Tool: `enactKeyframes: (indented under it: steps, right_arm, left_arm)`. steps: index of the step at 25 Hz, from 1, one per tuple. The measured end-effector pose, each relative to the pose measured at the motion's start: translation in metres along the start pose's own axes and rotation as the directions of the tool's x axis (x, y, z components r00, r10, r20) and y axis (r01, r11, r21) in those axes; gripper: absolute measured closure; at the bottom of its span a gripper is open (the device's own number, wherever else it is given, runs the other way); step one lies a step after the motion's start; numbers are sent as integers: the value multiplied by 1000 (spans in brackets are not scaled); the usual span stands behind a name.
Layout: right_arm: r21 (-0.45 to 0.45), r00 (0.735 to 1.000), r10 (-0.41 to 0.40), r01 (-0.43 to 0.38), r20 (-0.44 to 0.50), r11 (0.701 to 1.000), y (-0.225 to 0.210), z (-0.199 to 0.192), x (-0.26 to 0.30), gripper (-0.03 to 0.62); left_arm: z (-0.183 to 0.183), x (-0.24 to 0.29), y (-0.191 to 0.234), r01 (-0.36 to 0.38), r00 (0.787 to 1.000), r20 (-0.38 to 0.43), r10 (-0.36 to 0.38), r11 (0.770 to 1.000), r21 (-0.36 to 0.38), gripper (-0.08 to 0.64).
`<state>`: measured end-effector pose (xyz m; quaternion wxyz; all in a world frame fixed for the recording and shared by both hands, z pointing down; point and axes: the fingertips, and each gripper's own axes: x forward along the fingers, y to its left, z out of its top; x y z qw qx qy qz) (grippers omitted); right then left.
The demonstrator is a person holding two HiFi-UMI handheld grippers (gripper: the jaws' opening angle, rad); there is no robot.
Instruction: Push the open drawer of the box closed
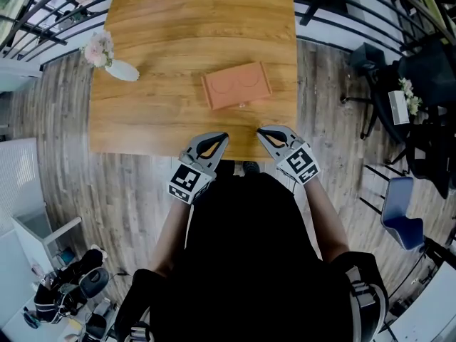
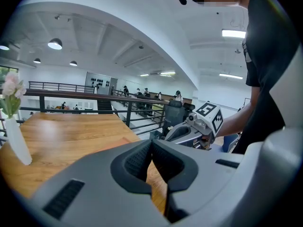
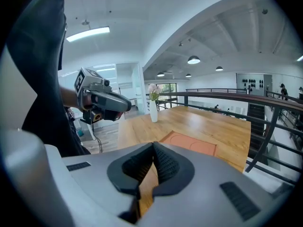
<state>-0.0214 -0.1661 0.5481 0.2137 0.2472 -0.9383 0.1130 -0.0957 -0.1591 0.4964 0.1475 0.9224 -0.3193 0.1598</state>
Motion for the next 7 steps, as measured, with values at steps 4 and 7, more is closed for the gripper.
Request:
enactKeyframes:
  steps: [4, 7]
  right_arm:
    - [-12, 999, 6, -7, -35, 1000, 4, -11, -5, 577]
    - [-13, 999, 7, -7, -33, 1000, 6, -13, -7, 578]
  left_arm:
    - [-1, -2, -8, -8, 1000, 1, 8, 1000, 1, 537]
    - [-2, -4, -12, -13, 1000, 1, 13, 1000, -4, 537]
